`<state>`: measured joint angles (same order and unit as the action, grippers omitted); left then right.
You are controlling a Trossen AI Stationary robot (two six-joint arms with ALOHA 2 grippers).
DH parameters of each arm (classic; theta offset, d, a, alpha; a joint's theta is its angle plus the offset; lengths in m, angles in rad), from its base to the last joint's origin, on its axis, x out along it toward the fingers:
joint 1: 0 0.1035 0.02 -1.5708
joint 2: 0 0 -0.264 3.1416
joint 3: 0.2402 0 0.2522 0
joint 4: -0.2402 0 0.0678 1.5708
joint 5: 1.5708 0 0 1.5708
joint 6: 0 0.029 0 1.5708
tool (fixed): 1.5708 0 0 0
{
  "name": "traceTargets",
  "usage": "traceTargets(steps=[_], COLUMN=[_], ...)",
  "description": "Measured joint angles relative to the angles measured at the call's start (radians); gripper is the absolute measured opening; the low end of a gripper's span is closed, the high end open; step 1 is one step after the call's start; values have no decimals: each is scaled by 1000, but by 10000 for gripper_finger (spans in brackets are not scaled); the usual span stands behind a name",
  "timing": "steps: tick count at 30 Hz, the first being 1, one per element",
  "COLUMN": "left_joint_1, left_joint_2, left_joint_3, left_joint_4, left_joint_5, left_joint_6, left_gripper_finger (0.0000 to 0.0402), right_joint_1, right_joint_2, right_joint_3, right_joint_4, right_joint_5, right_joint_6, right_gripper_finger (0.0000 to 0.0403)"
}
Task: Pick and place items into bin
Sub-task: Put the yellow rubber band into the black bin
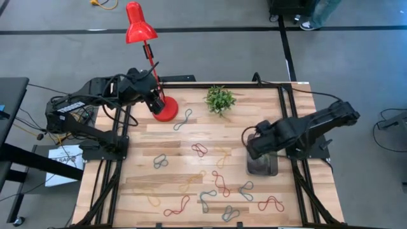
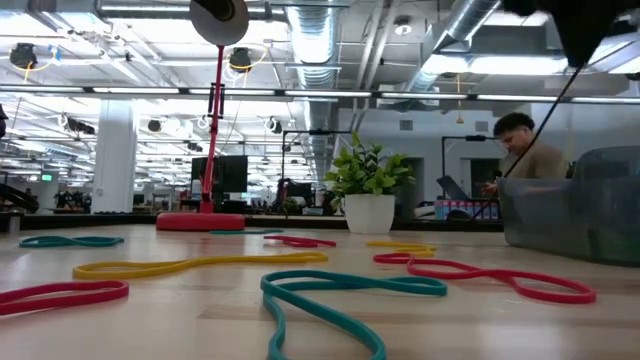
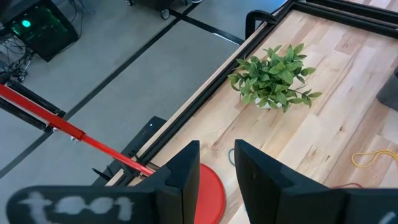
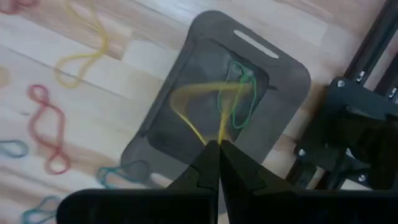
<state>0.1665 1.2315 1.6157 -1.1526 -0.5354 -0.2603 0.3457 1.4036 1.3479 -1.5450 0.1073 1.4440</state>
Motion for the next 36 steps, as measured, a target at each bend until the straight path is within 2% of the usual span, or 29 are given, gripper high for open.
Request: traceTargets(steps=[4, 10, 20, 28, 36], left_joint_1=[0, 0, 0, 0, 0], left_joint_2=[13, 25, 30, 31, 31], left_joint_3=[0, 0, 0, 0, 0], left_joint_4=[2, -2, -8, -8, -8], left_joint_5=[0, 1, 3, 3, 4], left_joint_6=[16, 24, 25, 25, 25], left_gripper_finger=[91, 91, 91, 91, 91], right_joint_1=[-16, -63, -121, -149, -176], right_joint_2=[56, 104, 107, 106, 106], right_joint_3=[-54, -135, -194, -228, -228], right_joint_4=[44, 70, 250, 267, 269], right_joint_5=[-7, -82, -80, -72, -73], right_joint_6=[0, -24, -143, -143, -144], right_gripper_finger=[1, 0, 0, 1, 34])
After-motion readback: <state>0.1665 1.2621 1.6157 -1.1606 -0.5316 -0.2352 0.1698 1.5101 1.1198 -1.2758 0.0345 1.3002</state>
